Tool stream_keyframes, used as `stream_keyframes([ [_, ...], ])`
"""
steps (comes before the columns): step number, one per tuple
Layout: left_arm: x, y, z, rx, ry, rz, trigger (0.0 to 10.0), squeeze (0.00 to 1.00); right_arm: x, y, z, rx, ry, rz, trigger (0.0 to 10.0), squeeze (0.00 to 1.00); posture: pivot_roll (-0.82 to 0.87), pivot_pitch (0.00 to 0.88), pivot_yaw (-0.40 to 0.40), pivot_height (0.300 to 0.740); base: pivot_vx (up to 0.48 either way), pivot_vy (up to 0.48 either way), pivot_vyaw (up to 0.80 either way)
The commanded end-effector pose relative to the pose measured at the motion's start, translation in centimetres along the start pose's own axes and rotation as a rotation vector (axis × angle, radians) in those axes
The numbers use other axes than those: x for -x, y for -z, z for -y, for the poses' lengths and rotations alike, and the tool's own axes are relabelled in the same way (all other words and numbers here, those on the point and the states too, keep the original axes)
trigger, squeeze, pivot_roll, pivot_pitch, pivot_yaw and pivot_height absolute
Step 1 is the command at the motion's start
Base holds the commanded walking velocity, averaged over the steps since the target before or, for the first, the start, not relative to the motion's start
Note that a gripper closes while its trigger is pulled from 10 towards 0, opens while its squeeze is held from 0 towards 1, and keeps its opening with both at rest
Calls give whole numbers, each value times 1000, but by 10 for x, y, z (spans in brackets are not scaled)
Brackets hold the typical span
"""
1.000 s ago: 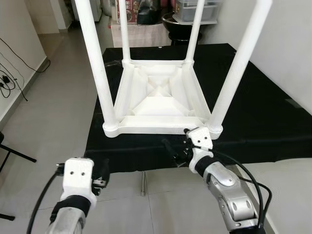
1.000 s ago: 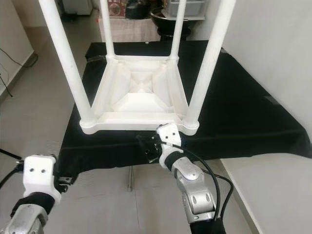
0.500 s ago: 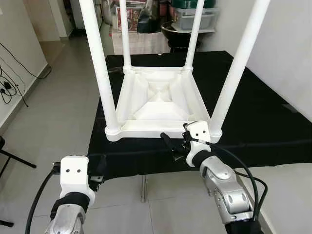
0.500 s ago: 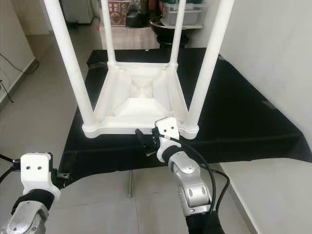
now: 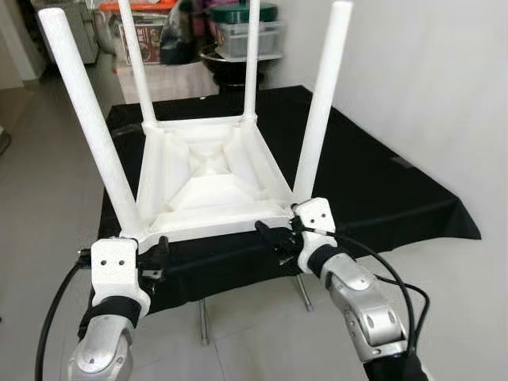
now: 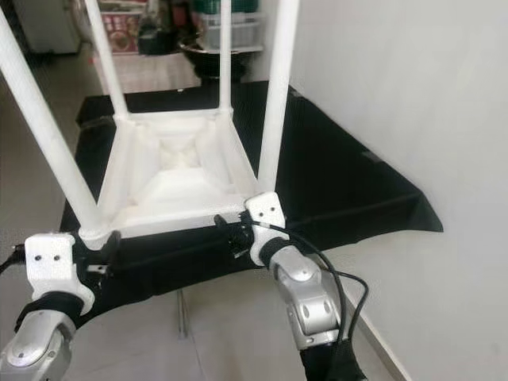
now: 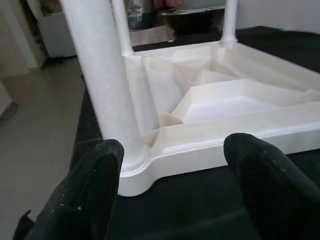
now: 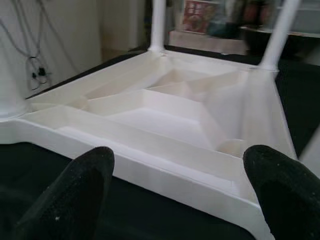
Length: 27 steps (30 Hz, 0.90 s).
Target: Building children table
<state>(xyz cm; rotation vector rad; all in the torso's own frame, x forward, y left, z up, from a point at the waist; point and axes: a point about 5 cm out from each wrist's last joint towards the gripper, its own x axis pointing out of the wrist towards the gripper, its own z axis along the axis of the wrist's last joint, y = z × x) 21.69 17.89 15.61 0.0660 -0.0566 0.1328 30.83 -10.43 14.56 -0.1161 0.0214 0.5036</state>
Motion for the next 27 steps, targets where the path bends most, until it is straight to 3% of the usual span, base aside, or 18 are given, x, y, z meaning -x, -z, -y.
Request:
stream_keyframes([
  [1, -1, 2, -1, -20, 5, -5, 10000, 0, -3, -1, -3, 12, -12, 5, 10000, 0, 12, 0, -3, 740, 0, 0, 0],
  [13, -3, 0, 6, -7, 58, 8, 10000, 0, -7, -5, -4, 39, -40, 28, 10000, 0, 12, 0, -2, 740, 0, 0, 0],
  [14, -3, 1, 7, 8, 58, 6, 10000, 0, -7, -2, -7, 92, -69, 11, 10000, 0, 13, 0, -4, 740, 0, -322, 800],
  [18, -3, 1, 8, 4, 73, 5, 10000, 0, -7, -2, -12, 100, -104, 17, 10000, 0, 14, 0, -6, 740, 0, -435, 800],
  [27, -3, 2, 11, 4, 82, 2, 10000, 0, -7, -1, -15, 87, -147, 19, 10000, 0, 7, 0, -4, 740, 0, -286, 178],
])
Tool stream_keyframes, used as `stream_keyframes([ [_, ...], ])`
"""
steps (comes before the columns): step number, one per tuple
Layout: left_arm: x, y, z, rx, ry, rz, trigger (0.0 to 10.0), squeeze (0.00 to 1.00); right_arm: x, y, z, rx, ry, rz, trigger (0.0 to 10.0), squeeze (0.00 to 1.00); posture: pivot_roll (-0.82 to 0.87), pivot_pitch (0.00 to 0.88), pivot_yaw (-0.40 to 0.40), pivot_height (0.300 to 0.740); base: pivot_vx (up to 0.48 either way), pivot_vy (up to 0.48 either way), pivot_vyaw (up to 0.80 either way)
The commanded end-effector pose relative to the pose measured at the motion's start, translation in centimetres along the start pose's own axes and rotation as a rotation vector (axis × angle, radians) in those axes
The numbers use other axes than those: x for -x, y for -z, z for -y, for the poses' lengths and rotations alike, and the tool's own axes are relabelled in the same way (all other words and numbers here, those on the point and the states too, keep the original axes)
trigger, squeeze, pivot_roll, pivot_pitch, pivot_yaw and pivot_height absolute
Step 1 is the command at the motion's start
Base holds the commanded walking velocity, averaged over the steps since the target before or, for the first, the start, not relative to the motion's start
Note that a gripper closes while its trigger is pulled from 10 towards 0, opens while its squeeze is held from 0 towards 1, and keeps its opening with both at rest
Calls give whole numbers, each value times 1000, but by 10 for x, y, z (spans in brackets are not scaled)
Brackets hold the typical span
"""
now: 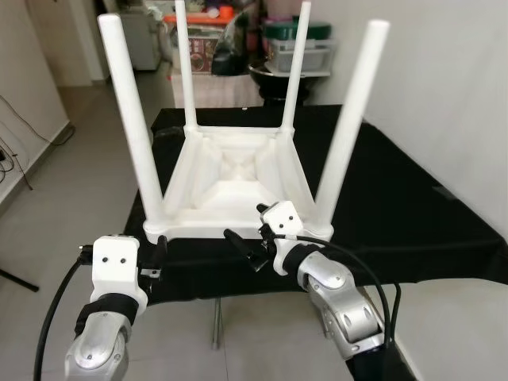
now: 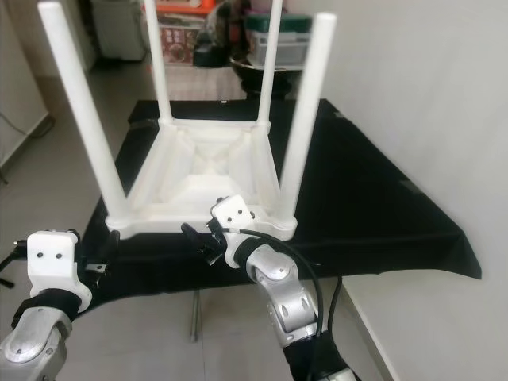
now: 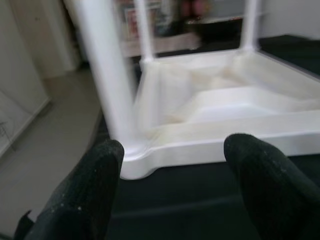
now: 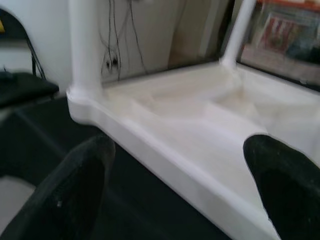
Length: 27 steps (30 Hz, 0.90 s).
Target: Building children table
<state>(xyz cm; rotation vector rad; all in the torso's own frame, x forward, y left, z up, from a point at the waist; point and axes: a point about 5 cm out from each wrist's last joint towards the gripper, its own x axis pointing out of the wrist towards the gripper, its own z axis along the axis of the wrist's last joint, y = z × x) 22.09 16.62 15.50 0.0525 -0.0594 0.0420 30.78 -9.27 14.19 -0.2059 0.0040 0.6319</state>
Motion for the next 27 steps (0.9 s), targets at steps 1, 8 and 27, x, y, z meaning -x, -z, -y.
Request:
stream_keyframes([
  [1, -1, 2, -3, -12, -8, -4, 10000, 0, -4, -1, -4, 17, -18, -12, 10000, 0, 7, 0, -4, 740, 0, 0, 0],
  [8, -2, 1, -4, -3, -14, -1, 10000, 0, -4, -1, -2, 4, -1, -14, 10000, 0, 5, 0, -1, 740, 0, 0, 0],
  [27, -7, -2, -12, -15, -11, 13, 10000, 0, -1, -8, 10, -43, 95, 57, 10000, 0, 2, 0, 4, 740, 0, 0, -126],
])
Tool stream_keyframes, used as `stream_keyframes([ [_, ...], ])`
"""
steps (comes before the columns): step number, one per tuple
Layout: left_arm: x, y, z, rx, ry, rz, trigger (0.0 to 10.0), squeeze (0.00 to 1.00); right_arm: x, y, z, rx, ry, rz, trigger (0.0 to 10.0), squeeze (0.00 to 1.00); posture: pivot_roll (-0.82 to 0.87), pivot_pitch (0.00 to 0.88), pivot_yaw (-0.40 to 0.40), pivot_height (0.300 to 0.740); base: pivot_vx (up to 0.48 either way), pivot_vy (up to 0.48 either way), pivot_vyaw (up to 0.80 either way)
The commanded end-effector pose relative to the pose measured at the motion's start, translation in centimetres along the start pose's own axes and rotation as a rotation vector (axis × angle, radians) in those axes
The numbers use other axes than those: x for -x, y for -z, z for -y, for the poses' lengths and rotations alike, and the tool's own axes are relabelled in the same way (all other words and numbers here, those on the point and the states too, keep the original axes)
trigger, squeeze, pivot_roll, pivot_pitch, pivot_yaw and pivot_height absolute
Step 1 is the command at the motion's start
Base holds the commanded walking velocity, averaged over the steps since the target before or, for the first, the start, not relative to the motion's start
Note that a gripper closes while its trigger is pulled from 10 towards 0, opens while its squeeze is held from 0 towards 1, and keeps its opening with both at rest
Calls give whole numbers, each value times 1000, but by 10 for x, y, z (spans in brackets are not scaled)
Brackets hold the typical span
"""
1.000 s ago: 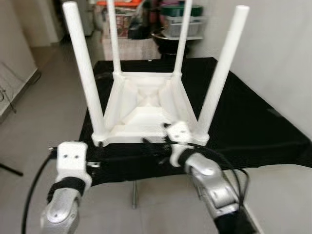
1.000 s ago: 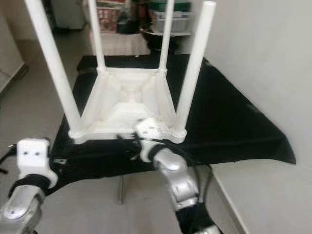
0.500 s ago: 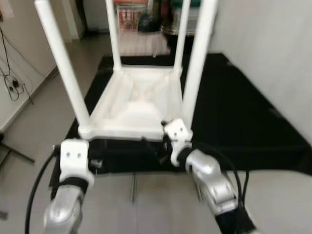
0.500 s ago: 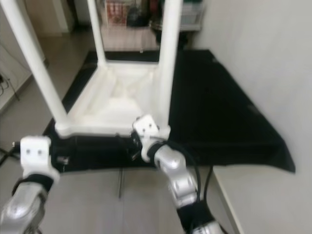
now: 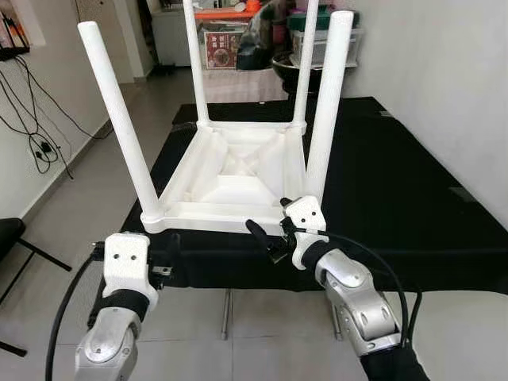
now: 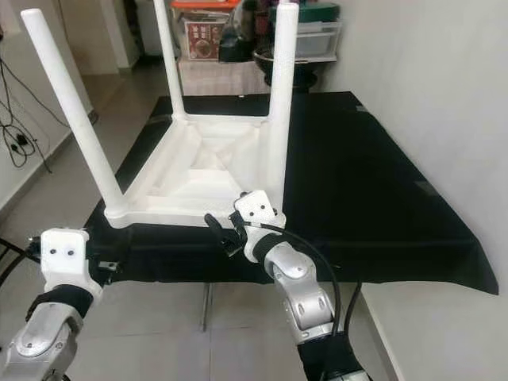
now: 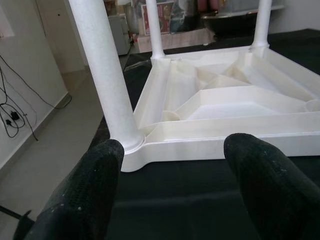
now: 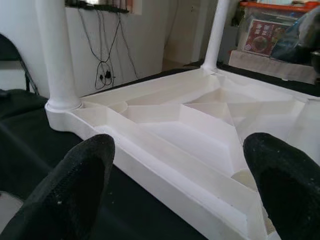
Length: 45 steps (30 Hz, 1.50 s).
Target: Building children table
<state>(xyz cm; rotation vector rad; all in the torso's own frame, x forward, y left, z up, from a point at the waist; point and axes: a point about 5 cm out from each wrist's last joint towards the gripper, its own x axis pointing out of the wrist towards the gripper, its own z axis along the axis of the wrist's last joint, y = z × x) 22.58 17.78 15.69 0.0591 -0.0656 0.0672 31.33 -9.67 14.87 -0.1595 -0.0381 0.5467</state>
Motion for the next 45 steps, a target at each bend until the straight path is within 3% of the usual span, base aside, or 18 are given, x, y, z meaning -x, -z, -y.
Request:
stream_keyframes([
  [1, -2, -2, 0, -8, 17, 10, 10000, 0, 0, -1, 2, -6, 4, 6, 10000, 0, 2, 0, 4, 740, 0, 0, 0],
  [16, 0, -1, 2, -2, 28, 8, 10000, 0, -1, 1, -5, -1, -40, -3, 10000, 0, 3, 0, 12, 740, 0, 0, -107],
  [33, 0, -1, 4, -5, 47, 9, 10000, 0, -1, -1, -12, 36, -110, 21, 10000, 0, 4, 0, 19, 740, 313, 0, 141],
  [45, 0, -1, 10, 18, 117, 0, 10000, 0, 0, 2, -7, -37, -70, 0, 10000, 0, 9, 0, 19, 740, 199, 0, 0],
])
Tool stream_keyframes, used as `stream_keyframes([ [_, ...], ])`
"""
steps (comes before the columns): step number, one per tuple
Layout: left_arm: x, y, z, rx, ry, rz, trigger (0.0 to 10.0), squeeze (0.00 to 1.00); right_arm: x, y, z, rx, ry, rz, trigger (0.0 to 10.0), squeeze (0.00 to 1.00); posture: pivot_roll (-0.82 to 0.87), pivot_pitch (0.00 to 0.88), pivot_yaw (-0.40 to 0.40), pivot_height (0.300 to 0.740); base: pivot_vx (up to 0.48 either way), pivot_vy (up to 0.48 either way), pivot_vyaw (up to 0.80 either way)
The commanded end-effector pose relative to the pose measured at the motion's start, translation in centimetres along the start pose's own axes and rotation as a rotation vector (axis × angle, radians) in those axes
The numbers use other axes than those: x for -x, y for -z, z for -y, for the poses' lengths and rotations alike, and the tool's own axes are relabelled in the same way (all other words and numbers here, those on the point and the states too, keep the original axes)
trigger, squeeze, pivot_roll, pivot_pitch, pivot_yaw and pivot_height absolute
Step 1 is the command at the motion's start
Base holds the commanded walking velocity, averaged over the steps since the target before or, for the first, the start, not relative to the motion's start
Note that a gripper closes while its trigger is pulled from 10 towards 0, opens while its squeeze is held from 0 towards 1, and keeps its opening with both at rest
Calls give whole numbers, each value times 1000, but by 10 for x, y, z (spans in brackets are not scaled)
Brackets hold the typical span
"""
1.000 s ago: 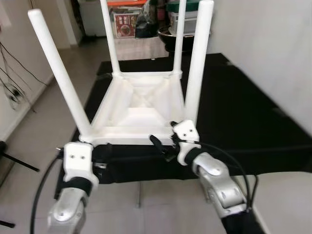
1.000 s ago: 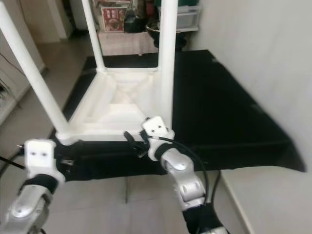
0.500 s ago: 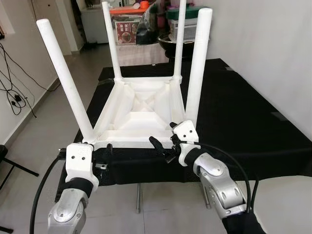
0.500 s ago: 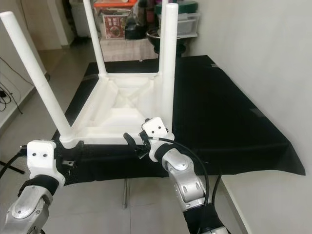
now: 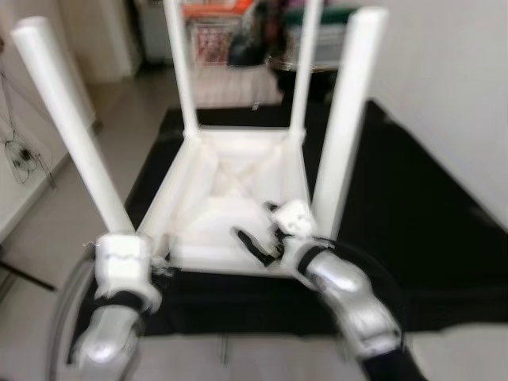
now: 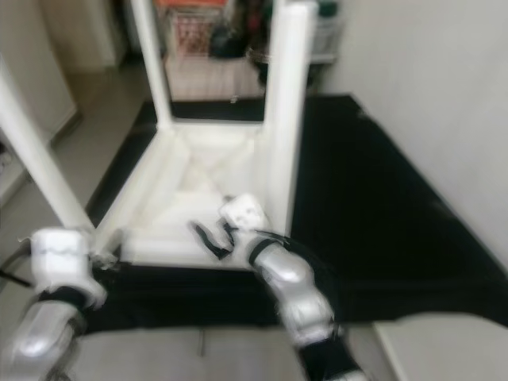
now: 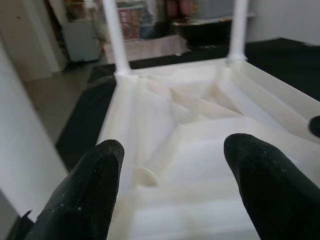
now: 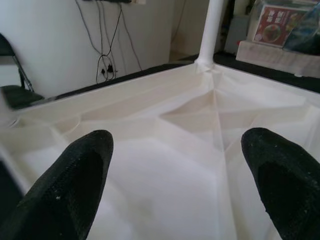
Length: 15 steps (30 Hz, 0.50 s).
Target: Building children table
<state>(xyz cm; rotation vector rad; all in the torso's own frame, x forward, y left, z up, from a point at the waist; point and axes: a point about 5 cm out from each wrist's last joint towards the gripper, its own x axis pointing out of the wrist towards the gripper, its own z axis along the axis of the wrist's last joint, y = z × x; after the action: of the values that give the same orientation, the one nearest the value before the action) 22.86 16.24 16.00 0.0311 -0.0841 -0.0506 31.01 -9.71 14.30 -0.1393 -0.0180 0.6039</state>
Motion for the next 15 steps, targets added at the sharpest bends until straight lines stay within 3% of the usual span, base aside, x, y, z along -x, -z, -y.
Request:
stream_keyframes([
  [1, 3, 3, -5, -13, 0, -22, 10000, 0, -3, -3, -5, -12, -13, 9, 10000, 0, 9, 0, 19, 740, 0, 0, 0],
  [2, 3, 3, -5, -13, 0, -22, 10000, 0, -3, -3, -5, -12, -13, 9, 10000, 0, 9, 0, 19, 740, 0, 0, 0],
  [4, 7, 2, 9, 6, 124, -24, 10000, 0, -2, -4, -4, -20, -13, 18, 10000, 0, 11, 0, 17, 740, 0, 0, 0],
  [6, 7, 2, 9, 6, 124, -24, 10000, 0, -2, -4, -4, -20, -13, 18, 10000, 0, 11, 0, 17, 740, 0, 0, 0],
  [7, 11, 2, 16, 7, 196, -28, 10000, 0, -1, -5, -4, -20, -20, 26, 10000, 0, 11, 0, 18, 740, 0, 0, 0],
  [9, 14, 2, 20, 4, 231, -33, 10000, 0, -1, -6, -5, -19, -28, 33, 10000, 0, 13, 0, 17, 740, 0, 0, 0],
  [15, 22, 3, 19, 1, 243, -48, 10000, 0, -1, -7, -5, -13, -34, 39, 10000, 0, 15, 0, 18, 740, 0, 0, 0],
])
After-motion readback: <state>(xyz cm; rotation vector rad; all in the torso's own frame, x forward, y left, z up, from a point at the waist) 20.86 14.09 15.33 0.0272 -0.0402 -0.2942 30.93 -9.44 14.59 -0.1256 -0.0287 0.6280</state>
